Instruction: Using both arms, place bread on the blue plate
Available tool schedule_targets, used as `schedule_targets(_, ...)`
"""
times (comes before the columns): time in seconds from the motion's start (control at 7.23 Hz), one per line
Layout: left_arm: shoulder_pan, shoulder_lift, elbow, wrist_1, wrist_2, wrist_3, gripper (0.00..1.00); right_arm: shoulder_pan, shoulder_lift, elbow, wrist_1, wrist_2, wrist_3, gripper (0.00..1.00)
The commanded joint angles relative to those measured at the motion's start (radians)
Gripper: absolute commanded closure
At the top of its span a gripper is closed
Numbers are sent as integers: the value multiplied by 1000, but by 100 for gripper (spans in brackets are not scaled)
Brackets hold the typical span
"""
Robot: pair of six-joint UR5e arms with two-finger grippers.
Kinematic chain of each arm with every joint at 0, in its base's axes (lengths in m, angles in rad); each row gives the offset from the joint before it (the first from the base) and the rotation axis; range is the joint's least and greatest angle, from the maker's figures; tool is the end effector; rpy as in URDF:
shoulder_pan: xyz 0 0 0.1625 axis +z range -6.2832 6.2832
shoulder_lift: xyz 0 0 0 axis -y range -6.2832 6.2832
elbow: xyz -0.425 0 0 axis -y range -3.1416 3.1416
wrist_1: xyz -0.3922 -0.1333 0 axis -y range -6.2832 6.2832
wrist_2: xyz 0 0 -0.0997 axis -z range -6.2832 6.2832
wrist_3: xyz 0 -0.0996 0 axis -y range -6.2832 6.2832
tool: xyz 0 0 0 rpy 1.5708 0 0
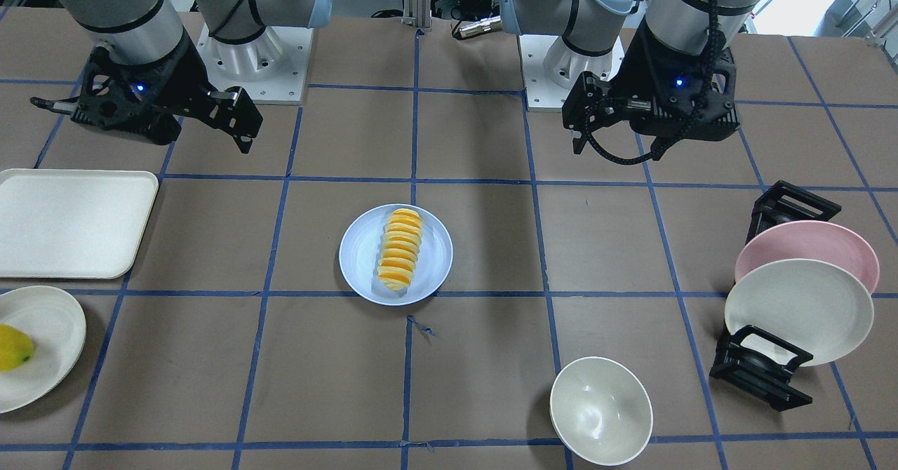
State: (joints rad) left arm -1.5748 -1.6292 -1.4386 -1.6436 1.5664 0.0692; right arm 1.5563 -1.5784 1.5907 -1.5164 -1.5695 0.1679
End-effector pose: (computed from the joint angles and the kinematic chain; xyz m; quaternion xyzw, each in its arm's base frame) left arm -0.1358 -0.5152 0.5162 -0.0366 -0.9993 0.0006 0.0022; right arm 0.1264 -0.4837 0.4766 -0.0910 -0.9953 -0.0333 0.0019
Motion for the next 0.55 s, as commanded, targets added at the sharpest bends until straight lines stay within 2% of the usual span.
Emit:
schedule_targets(0.0, -7, 8, -8, -7, 1, -11, 0, -1, -14, -15, 13, 8, -10, 0)
schedule_targets(0.41, -7, 8, -13, -5, -6, -15, 0, -1, -14, -14, 12, -3, -8, 0)
